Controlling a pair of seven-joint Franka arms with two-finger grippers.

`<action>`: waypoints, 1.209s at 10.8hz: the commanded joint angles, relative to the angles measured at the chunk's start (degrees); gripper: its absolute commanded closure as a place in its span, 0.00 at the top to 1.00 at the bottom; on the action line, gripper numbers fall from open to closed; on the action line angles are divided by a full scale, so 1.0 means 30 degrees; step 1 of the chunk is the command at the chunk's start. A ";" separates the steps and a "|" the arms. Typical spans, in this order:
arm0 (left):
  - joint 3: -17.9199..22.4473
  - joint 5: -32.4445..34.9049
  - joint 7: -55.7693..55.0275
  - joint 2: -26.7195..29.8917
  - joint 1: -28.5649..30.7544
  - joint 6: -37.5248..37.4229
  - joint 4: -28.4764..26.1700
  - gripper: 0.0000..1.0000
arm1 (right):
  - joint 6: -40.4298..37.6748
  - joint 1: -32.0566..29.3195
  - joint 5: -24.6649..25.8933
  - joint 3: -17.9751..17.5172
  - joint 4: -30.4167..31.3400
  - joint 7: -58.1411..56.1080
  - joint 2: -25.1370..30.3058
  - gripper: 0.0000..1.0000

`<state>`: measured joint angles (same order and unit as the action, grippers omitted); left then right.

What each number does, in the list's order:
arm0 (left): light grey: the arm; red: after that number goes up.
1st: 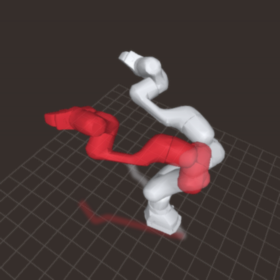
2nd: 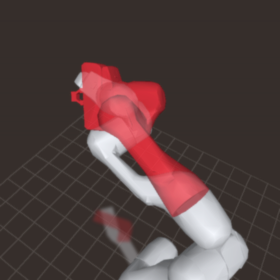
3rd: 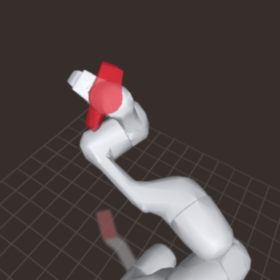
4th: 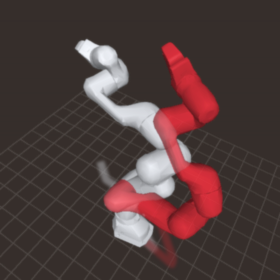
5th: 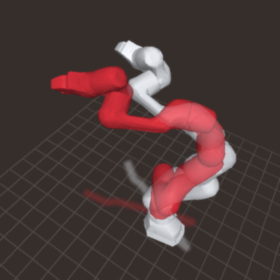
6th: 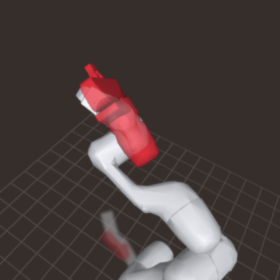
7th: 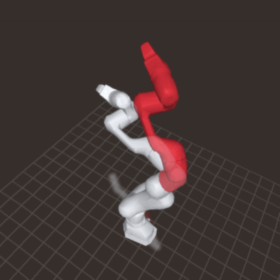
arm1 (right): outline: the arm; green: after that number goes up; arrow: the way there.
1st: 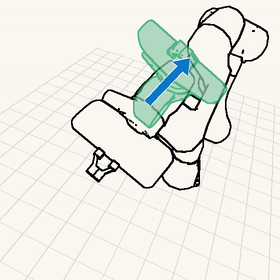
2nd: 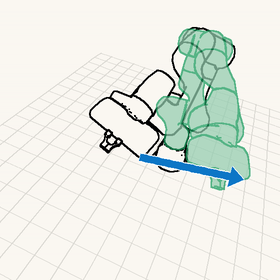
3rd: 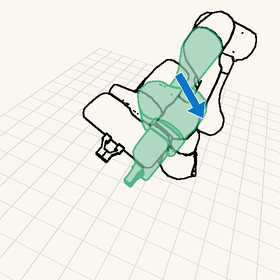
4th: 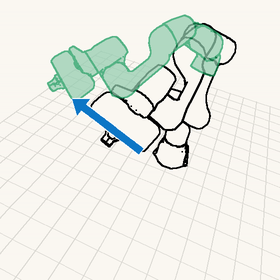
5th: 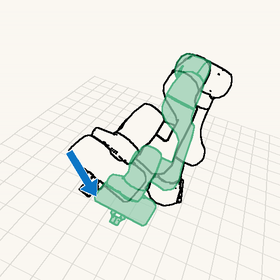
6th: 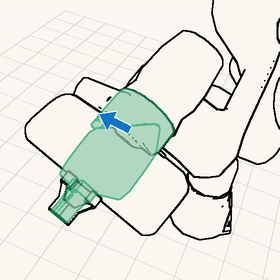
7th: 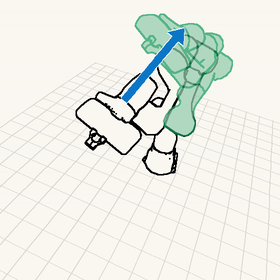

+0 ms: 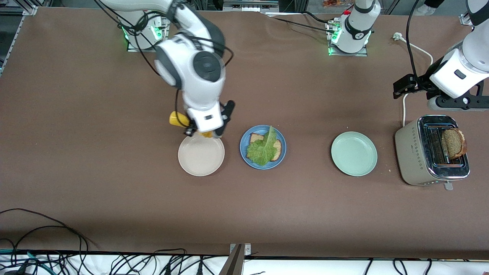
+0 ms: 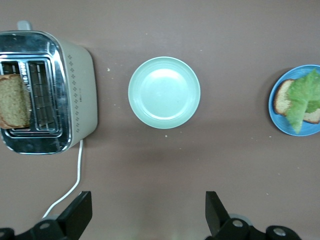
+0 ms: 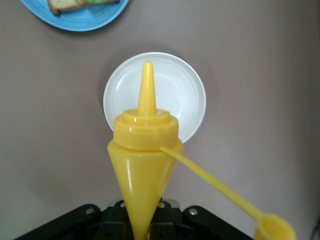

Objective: Make sandwich in blue plate with both arms

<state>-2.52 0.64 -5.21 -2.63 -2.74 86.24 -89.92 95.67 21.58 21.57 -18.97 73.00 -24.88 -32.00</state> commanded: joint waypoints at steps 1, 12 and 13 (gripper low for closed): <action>-0.0067 0.1454 0.0125 -0.0263 0.0268 -0.0124 0.0295 1.00 | 0.0916 -0.2151 -0.5585 0.2005 0.1704 -0.2854 0.2427 0.00; -0.0067 0.1341 0.6441 -0.3773 0.7206 0.3915 0.0353 1.00 | 0.3675 -0.5993 -2.1584 0.9745 1.3595 -2.5985 0.6656 0.00; -0.0067 0.1340 0.6830 -0.4244 0.7532 0.4528 0.0383 1.00 | 0.3298 -0.6081 -2.3054 1.0361 1.4418 -2.8711 0.6422 0.00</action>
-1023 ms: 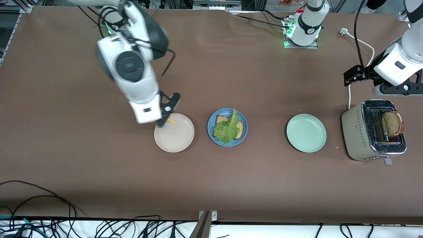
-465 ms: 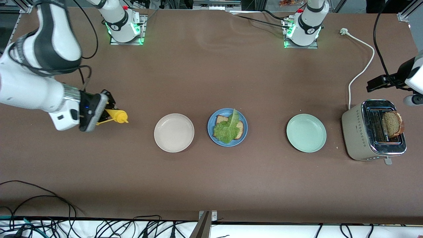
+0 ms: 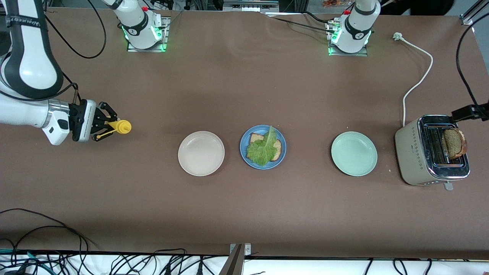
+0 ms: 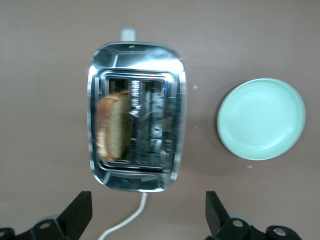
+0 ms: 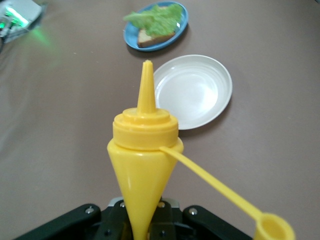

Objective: Make sandwich in blue plate with both arms

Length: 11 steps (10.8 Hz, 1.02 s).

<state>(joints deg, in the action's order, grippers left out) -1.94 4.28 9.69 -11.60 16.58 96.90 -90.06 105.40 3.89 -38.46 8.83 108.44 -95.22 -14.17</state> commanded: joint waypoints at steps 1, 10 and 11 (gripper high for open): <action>-0.0232 0.0156 0.1926 -0.1813 0.1210 0.1590 0.0459 1.00 | -0.0934 -0.0416 -0.4422 0.1736 0.3075 -0.7523 -0.0104 0.00; -0.0262 -0.0752 0.5119 -0.4953 0.2968 0.3912 0.0167 0.12 | -0.9113 -0.1209 -0.8332 0.5257 0.1853 -1.8760 -0.6726 0.00; -0.0290 -0.0781 0.5091 -0.4953 0.2998 0.3534 0.0195 0.00 | -0.9494 -0.1383 -0.8478 0.5288 0.1763 -1.9347 -0.7137 0.00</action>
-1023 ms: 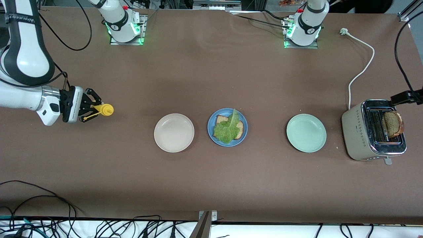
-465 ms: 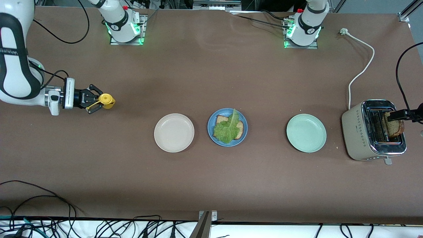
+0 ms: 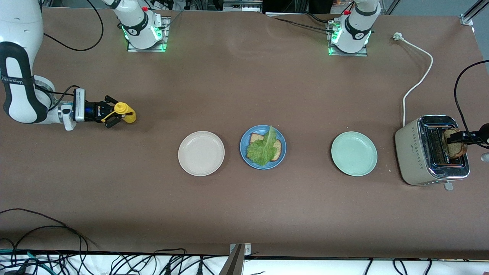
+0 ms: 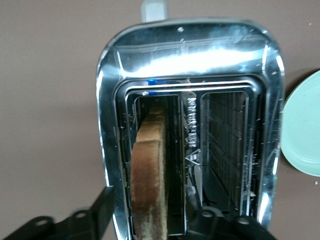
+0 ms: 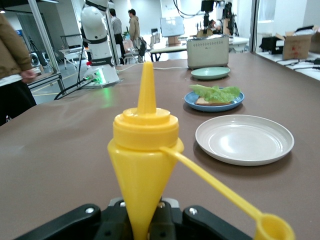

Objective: Make sandwich in blue plate with both arms

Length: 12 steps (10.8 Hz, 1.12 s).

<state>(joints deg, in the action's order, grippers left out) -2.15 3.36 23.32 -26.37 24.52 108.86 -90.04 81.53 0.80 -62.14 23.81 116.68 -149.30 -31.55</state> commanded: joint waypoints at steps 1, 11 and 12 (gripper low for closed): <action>-0.0220 -0.0448 0.0547 0.0029 0.0352 -0.0718 0.0276 0.00 | -0.1803 -0.0472 -0.0703 0.0413 -0.1098 -0.1879 -0.1726 0.00; -0.1766 -0.0243 0.0753 0.2549 -0.0875 -0.6921 0.3841 0.00 | -0.3417 -0.1059 -0.1407 0.0824 -0.3354 -0.4843 -0.5478 0.00; -0.2439 -0.0214 0.0752 0.2549 -0.1285 -0.7251 0.4257 0.00 | -0.3417 -0.1059 -0.1407 0.0824 -0.3355 -0.4844 -0.5509 0.00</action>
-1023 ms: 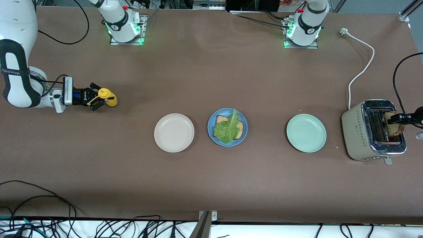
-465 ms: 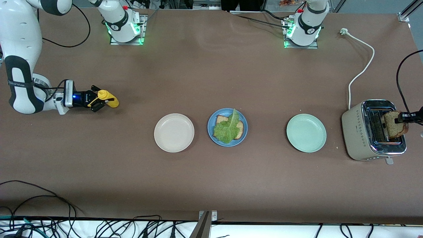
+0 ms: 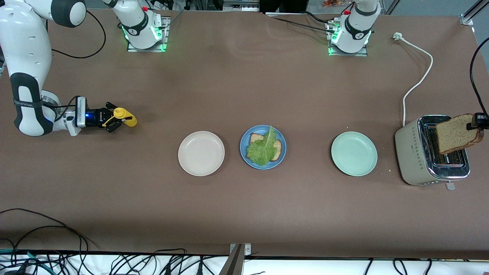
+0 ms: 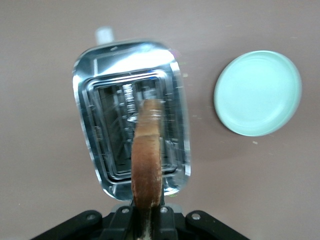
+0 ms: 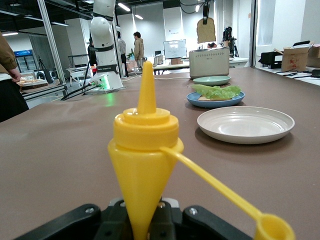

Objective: Make sandwich in blue plate with both arms
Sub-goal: 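Carry the bread to the blue plate while the right gripper releases the mustard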

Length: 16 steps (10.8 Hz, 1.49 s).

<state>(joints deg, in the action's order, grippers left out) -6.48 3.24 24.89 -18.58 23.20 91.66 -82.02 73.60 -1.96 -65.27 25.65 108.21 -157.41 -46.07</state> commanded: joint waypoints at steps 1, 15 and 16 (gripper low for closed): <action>-0.1236 -0.0172 0.0200 -0.0047 -0.1661 -0.1752 0.1906 0.00 | -0.0801 -0.0137 -0.0362 0.0209 -0.0532 -0.2053 -0.0640 0.00; -0.1063 -1.5829 -0.2410 -0.7748 -0.9077 0.4472 0.1734 0.00 | -0.1063 -0.0429 0.0396 0.0970 -0.1206 -0.0675 -0.0669 1.00; -0.1063 -1.7180 -0.2379 -0.8187 -0.9545 0.5588 0.1704 0.00 | -0.1210 -0.0459 0.0574 0.1348 -0.1206 -0.0443 -0.0756 1.00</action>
<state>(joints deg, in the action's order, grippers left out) -10.44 -40.01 17.35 -40.58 -2.33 102.67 -78.01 72.42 -2.49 -65.16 27.91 105.51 -156.37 -47.05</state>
